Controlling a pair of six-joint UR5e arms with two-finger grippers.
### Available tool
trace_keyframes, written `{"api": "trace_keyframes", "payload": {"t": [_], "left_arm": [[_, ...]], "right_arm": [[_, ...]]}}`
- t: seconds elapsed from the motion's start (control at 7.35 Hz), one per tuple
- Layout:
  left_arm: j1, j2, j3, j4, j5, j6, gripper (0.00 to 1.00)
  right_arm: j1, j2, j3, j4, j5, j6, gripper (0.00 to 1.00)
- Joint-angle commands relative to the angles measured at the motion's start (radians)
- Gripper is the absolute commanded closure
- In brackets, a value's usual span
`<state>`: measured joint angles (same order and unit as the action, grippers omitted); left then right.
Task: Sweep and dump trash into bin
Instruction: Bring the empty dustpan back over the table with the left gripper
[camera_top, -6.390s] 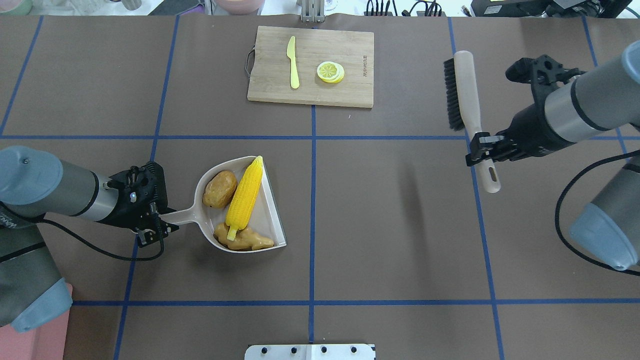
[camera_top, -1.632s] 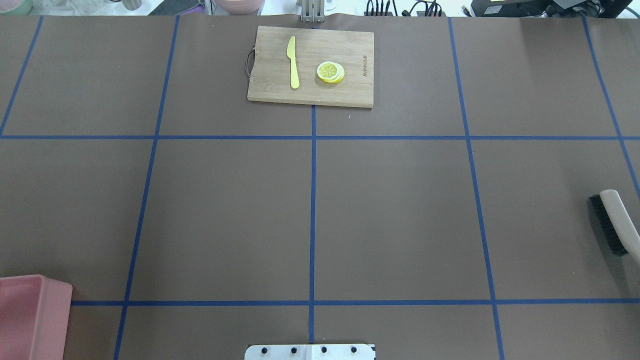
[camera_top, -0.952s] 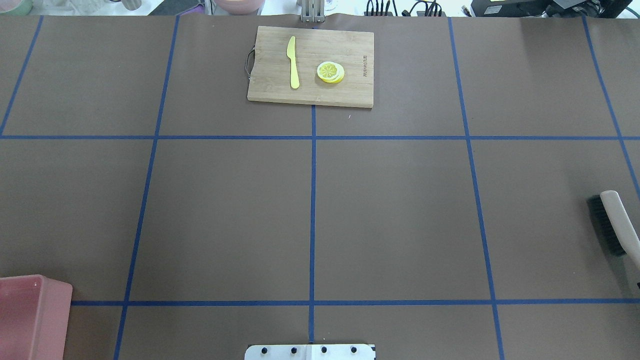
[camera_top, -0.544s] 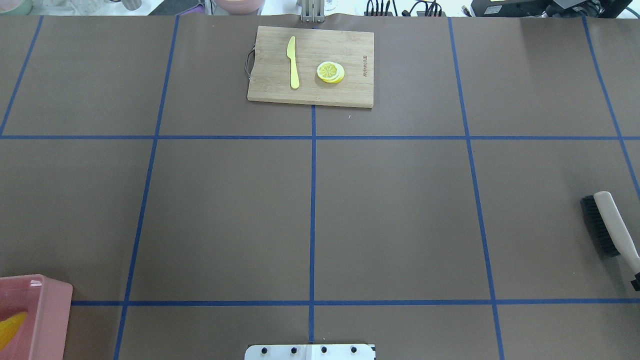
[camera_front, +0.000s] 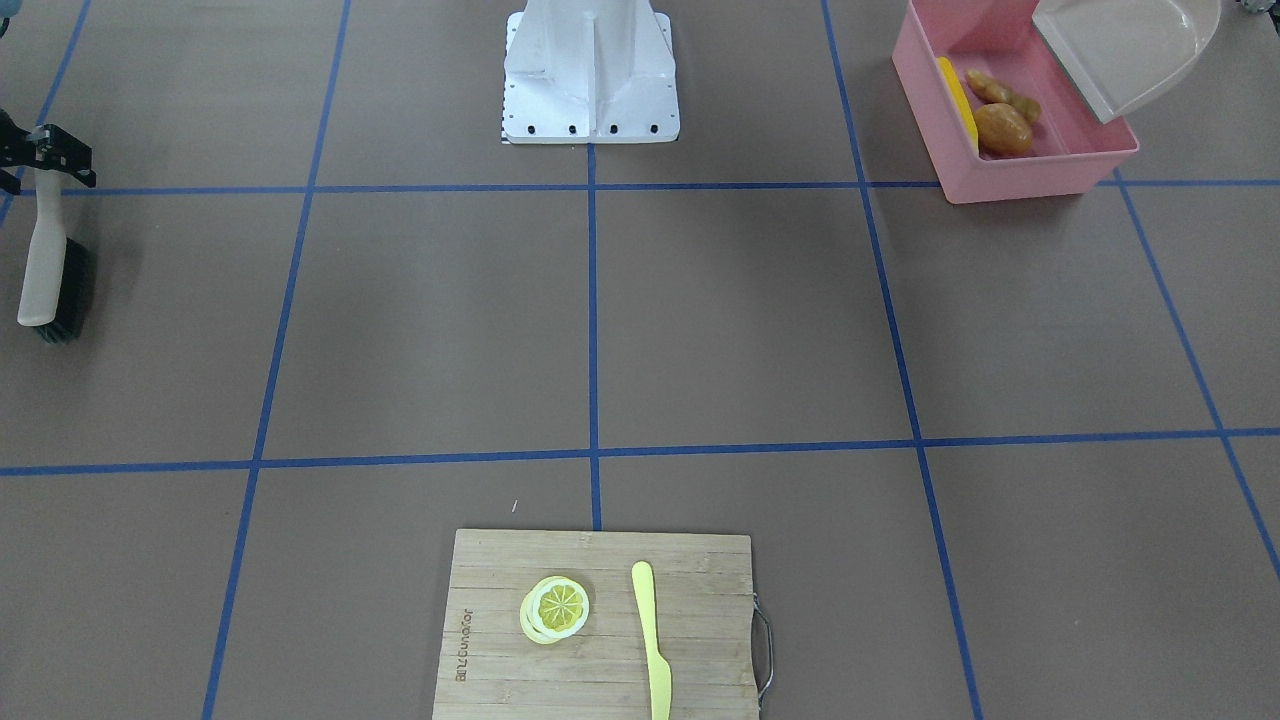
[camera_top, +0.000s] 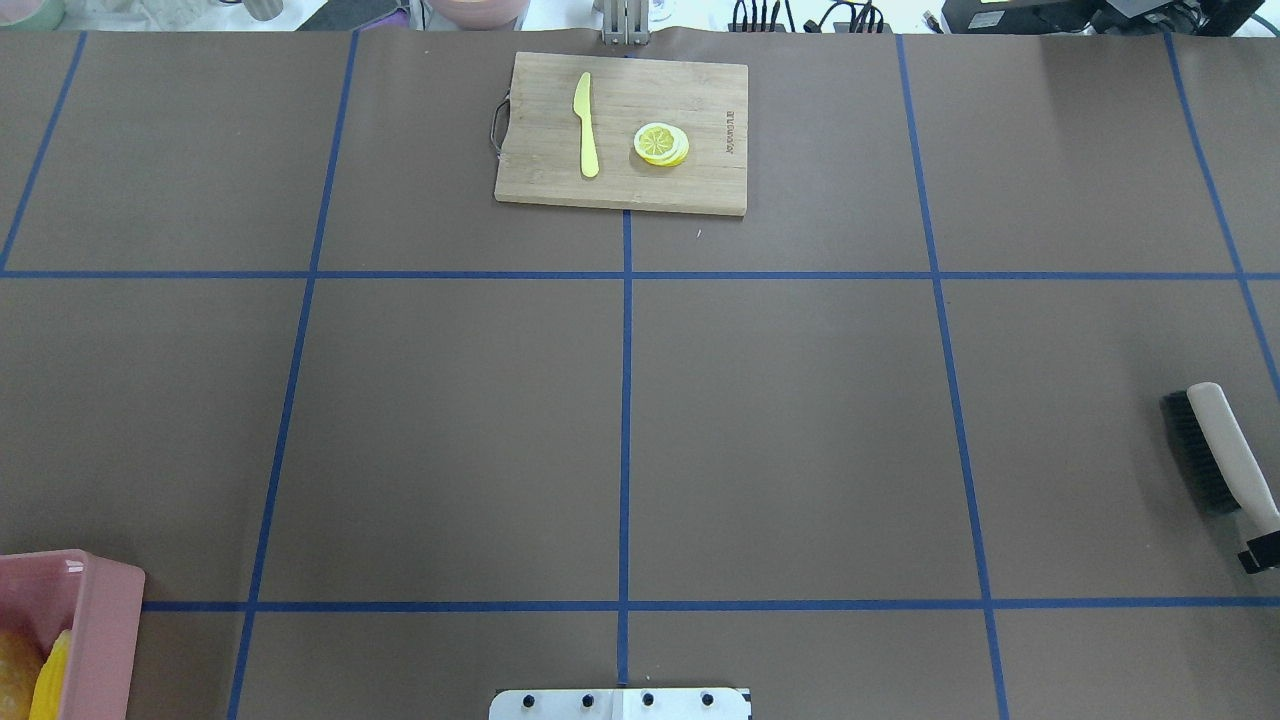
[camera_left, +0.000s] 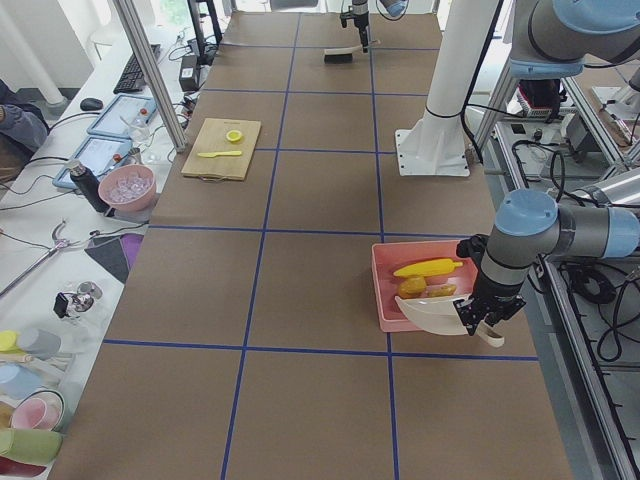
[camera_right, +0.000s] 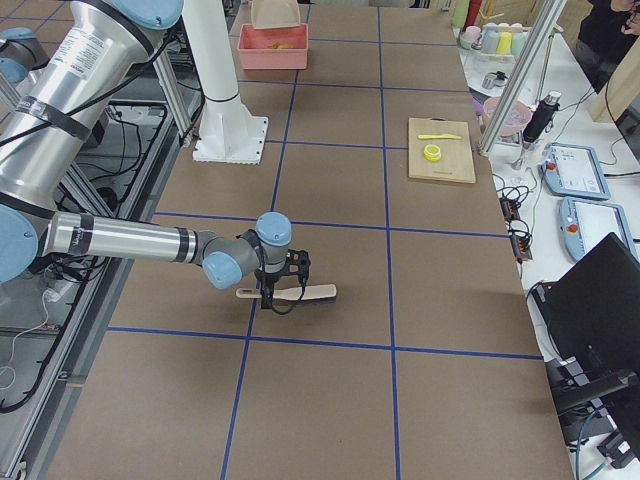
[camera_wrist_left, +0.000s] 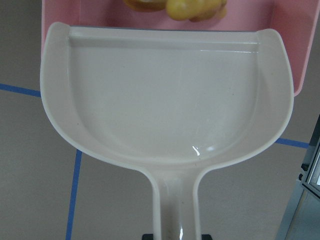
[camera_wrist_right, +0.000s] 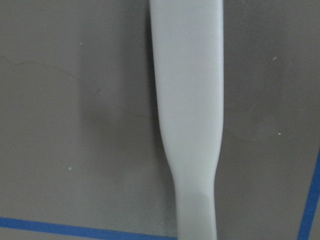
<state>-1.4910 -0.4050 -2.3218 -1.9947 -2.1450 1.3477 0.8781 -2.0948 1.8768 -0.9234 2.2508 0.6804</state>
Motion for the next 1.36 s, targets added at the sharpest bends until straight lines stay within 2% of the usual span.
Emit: {"api": "trace_keyframes", "payload": {"t": [0.0, 0.14, 0.41, 0.68, 0.95, 1.22], "left_arm": [[-0.003, 0.0, -0.008, -0.007, -0.028, -0.002, 1.0], [-0.005, 0.0, -0.01, -0.013, -0.099, -0.063, 1.0], [-0.018, -0.003, -0.007, -0.071, -0.197, -0.142, 1.0], [-0.072, -0.037, -0.002, -0.084, -0.303, -0.264, 1.0], [-0.069, -0.165, 0.001, -0.087, -0.372, -0.53, 1.0], [-0.054, -0.337, 0.01, -0.081, -0.375, -0.774, 1.0]], "right_arm": [[0.065, 0.015, 0.027, 0.003, -0.004, -0.008, 0.0], [0.112, 0.034, 0.027, 0.002, -0.002, -0.013, 0.0], [0.209, 0.051, 0.025, 0.003, -0.011, -0.141, 0.0], [0.33, 0.076, 0.016, 0.0, -0.013, -0.214, 0.0], [0.384, 0.175, 0.016, -0.125, -0.014, -0.216, 0.0], [0.438, 0.324, 0.016, -0.317, -0.013, -0.238, 0.0]]}}
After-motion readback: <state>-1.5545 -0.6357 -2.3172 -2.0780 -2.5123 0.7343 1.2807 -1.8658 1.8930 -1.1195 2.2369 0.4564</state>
